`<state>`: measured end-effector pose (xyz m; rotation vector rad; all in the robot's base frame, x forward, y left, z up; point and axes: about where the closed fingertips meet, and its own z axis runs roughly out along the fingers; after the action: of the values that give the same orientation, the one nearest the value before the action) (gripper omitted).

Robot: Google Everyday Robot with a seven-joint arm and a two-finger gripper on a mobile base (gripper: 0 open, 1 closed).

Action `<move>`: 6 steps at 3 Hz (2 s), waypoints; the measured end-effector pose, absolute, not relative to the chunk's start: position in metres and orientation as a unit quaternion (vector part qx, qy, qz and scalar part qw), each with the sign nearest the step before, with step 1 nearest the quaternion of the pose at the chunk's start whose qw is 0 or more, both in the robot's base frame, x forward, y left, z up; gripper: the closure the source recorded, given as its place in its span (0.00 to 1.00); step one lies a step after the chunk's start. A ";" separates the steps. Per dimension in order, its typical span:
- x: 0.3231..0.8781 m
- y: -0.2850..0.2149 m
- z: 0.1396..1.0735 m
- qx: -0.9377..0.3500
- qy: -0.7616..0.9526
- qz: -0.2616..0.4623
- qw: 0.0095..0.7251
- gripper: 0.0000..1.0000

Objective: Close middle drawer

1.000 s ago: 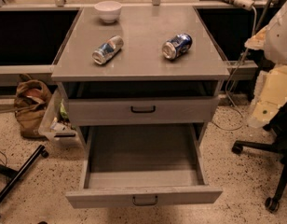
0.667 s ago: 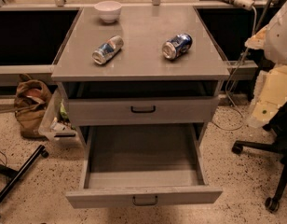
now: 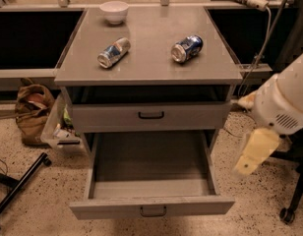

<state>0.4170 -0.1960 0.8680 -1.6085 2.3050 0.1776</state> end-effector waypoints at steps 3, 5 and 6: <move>0.356 -0.175 0.754 -0.530 0.810 0.208 0.142 0.00; 0.352 -0.180 0.659 -0.495 0.825 0.247 0.117 0.00; 0.343 -0.185 0.599 -0.468 0.833 0.277 0.105 0.00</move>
Offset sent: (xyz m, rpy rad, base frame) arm -0.0907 0.0262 -0.1592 0.3354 0.2951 -0.0088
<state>0.3429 -0.1849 0.5989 -1.3790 2.4553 0.8163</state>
